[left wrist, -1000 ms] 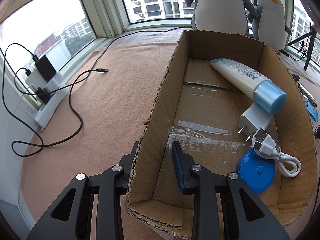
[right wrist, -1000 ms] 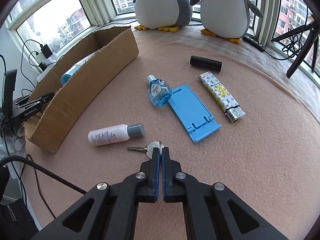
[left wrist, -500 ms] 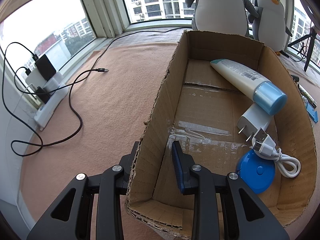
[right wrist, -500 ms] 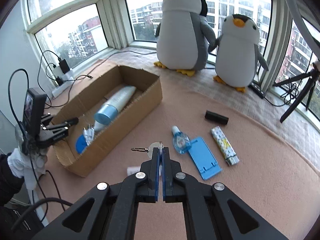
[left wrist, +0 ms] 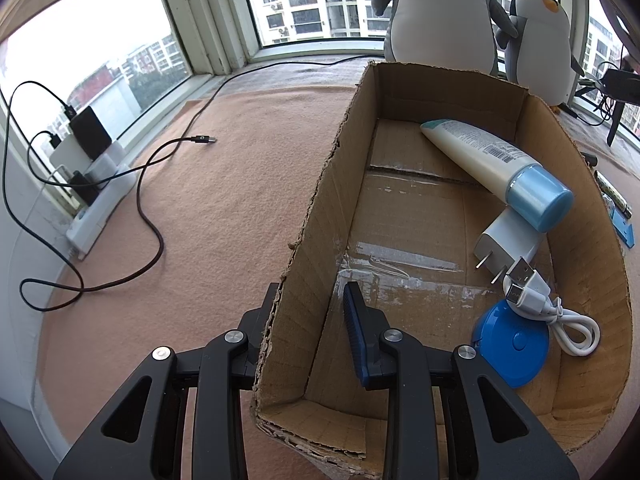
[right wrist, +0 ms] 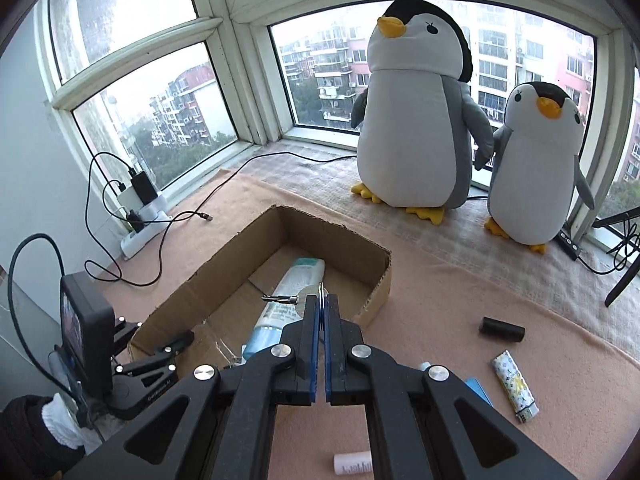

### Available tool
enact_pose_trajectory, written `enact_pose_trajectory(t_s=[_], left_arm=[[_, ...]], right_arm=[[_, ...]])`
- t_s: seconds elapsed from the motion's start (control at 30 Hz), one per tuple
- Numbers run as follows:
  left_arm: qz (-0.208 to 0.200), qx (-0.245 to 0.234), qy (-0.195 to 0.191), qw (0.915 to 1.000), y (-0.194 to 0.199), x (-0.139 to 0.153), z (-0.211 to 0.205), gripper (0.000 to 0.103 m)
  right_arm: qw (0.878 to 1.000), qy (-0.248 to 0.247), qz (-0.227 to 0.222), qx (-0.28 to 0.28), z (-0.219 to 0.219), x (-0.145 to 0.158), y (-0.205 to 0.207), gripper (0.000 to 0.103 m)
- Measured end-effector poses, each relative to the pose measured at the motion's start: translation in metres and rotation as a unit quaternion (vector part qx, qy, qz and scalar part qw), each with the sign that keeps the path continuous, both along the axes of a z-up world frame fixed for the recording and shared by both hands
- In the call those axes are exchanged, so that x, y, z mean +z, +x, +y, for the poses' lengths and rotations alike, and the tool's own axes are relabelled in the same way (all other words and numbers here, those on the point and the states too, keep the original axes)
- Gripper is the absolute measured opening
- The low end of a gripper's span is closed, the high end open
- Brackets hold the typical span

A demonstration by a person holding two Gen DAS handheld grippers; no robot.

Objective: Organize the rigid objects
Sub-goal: 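Carry the keys into the box and open the right gripper, then move the right gripper to the blue eye-drop bottle and grasp it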

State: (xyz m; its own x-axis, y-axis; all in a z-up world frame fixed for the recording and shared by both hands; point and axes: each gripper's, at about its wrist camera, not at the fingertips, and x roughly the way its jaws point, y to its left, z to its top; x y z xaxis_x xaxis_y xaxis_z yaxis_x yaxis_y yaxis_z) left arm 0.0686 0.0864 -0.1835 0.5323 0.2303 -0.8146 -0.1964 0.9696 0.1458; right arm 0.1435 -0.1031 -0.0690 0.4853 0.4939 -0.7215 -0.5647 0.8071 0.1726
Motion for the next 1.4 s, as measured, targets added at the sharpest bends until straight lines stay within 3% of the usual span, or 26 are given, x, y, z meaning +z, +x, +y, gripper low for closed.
enact_pose_trajectory(t_s=[0.47,0.5,0.57,0.6,0.63,1.03,1.4], left_arm=[[0.000,0.000,-0.001,1.0000,0.000,0.000,0.000,0.028],[0.000,0.000,-0.001,1.0000,0.000,0.000,0.000,0.028],[0.000,0.000,-0.001,1.0000,0.000,0.000,0.000,0.028],[0.000,0.000,0.000,1.0000,0.001,0.000,0.000,0.028],[0.000,0.000,0.000,1.0000,0.001,0.000,0.000,0.028],[-0.001,0.000,0.000,1.0000,0.001,0.000,0.000,0.028],[-0.001,0.000,0.001,1.0000,0.001,0.000,0.000,0.028]], right_arm=[[0.999,-0.007,0.030,-0.006,0.024,-0.028,0.040,0.002],[0.999,-0.005,0.032,-0.006,0.024,-0.029,0.040,0.007],[0.999,0.000,0.038,-0.009,0.023,-0.029,0.040,0.043],[0.999,0.002,0.036,-0.012,0.022,-0.027,0.040,0.069],[0.999,0.003,0.028,-0.018,0.021,-0.025,0.038,0.073],[0.999,0.000,0.030,-0.031,-0.006,-0.021,0.033,0.073],[0.995,-0.015,0.039,-0.091,-0.098,-0.023,0.031,0.073]])
